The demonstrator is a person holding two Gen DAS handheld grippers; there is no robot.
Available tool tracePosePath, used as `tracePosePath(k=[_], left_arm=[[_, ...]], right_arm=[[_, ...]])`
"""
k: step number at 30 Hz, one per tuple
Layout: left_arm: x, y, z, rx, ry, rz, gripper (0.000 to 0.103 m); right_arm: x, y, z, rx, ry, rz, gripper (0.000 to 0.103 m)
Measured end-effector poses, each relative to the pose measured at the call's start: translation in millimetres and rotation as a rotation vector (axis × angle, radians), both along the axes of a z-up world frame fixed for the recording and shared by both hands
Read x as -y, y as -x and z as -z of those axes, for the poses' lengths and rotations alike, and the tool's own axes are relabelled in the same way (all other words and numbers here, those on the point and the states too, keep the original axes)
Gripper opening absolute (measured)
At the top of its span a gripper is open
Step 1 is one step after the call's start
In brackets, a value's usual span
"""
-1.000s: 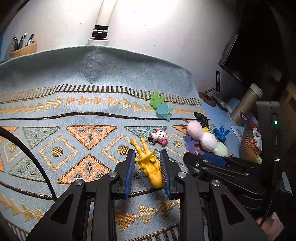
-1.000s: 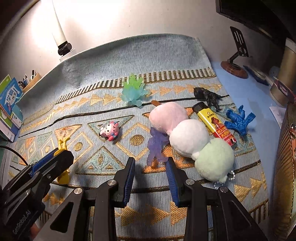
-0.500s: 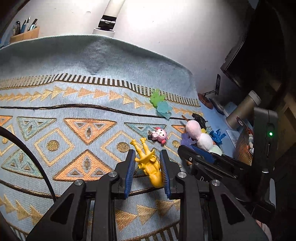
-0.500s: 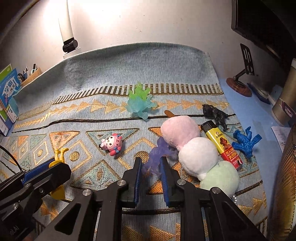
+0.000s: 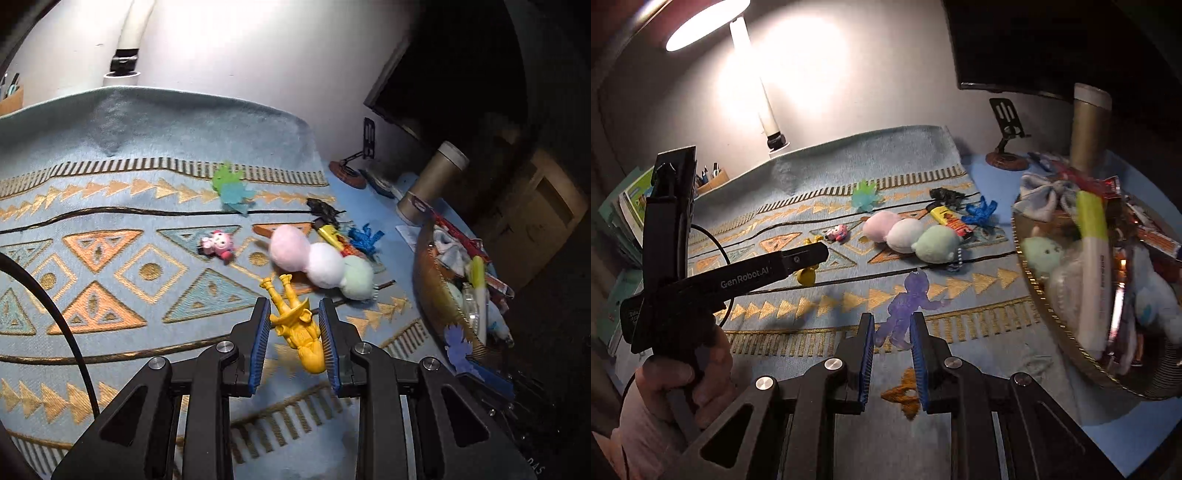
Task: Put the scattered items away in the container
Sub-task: 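Carry the yellow figure to the amber bowl and open the left gripper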
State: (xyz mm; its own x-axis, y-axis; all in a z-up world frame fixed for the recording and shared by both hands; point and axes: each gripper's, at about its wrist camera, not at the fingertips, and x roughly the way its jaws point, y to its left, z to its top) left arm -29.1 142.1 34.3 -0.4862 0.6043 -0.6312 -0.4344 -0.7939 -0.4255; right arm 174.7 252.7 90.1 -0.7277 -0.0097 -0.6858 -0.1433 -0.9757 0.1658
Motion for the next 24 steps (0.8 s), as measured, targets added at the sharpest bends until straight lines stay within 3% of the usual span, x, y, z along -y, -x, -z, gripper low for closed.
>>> tracePosePath(k=[3, 8, 11, 14, 16, 21, 24], left_arm=[[-31, -20, -25, -0.005, -0.067, 0.100, 0.024], [-92, -49, -67, -0.060, -0.097, 0.264, 0.024], [-133, -59, -83, -0.061, -0.112, 0.348, 0.024], [-169, -71, -91, -0.088, -0.096, 0.417, 0.024], [-188, -75, -91, -0.085, -0.084, 0.447, 0.024], [-211, -71, -86, -0.051, -0.106, 0.459, 0.025], [-216, -59, -79, 0.016, -0.167, 0.434, 0.038]], right_arm=[[-37, -37, -26, -0.082, 0.022, 0.106, 0.019], [-103, -89, -60, -0.213, 0.041, 0.329, 0.019], [-141, -110, -69, -0.242, 0.064, 0.430, 0.019], [-179, -118, -65, -0.252, 0.220, 0.461, 0.019], [-192, -121, -60, -0.252, 0.262, 0.481, 0.019], [-203, -122, -56, -0.246, 0.252, 0.518, 0.020], [-211, -117, -51, -0.251, 0.282, 0.527, 0.021]])
